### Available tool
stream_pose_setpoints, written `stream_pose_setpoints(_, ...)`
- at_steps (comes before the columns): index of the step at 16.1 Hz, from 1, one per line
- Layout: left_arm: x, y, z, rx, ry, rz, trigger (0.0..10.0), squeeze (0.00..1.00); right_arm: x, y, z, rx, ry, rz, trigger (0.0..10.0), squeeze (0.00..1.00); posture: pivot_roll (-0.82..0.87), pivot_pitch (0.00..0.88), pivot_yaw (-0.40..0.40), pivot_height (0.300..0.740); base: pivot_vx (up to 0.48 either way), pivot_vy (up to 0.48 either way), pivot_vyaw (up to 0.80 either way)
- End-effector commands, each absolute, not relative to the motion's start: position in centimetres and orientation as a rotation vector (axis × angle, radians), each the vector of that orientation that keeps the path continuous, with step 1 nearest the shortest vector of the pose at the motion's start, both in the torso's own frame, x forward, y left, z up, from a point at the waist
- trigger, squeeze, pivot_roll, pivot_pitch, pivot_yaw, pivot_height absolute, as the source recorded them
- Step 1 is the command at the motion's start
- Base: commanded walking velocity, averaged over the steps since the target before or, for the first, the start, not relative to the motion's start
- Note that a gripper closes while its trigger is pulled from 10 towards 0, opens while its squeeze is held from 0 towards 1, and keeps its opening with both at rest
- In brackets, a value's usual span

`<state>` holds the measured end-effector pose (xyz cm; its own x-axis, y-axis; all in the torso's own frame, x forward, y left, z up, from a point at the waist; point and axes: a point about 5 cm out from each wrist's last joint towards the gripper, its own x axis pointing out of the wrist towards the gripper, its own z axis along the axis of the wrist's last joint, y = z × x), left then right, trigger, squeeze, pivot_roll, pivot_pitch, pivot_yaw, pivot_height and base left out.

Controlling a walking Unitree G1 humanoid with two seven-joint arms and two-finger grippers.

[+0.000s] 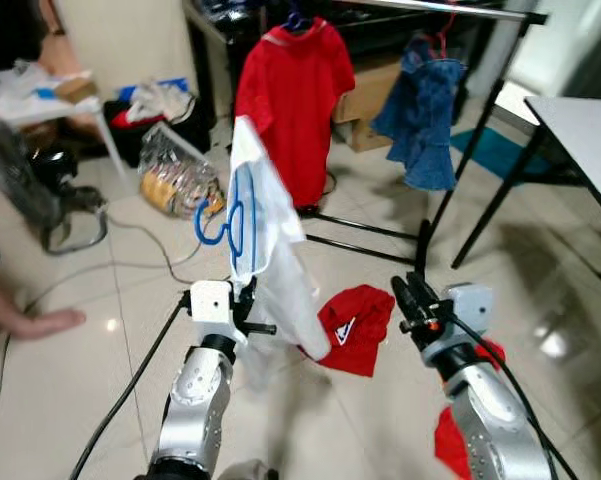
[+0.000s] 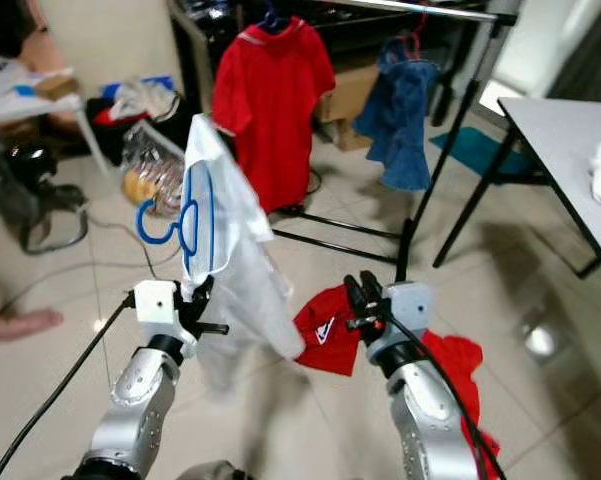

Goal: Hang hanger

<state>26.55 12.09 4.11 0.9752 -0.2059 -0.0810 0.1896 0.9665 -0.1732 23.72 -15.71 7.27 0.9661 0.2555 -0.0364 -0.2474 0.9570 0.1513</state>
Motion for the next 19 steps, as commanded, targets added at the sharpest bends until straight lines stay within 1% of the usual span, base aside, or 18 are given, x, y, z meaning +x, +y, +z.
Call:
stream_pose_setpoints(1,26.83,11.24,4.63,-0.177,0.081,-0.230,10.0,0.00,23.50,-16.51,7.13,0.133,0.060,0.228,10.0,0.00,0.07,0.018,0.021,0.740,0.000,0.480,0.00)
stream_pose_setpoints(5,26.83,11.18,4.65,-0.179,0.080,-0.232,10.0,0.00,23.50,-16.47,7.10,0.133,0.062,0.229,10.0,0.00,0.07,0.018,0.021,0.740,0.000,0.475,0.00)
stream_pose_setpoints(9,26.92,11.13,4.71,-0.179,0.080,-0.233,10.0,0.00,23.53,-16.50,7.09,0.133,0.064,0.229,10.0,0.00,0.07,0.021,0.021,0.740,0.000,0.368,0.00)
stream_pose_setpoints(19,26.88,11.16,4.71,-0.173,0.073,-0.225,10.0,0.00,23.66,-16.39,7.12,0.131,0.064,0.240,10.0,0.00,0.07,0.018,0.016,0.740,0.000,0.000,0.00)
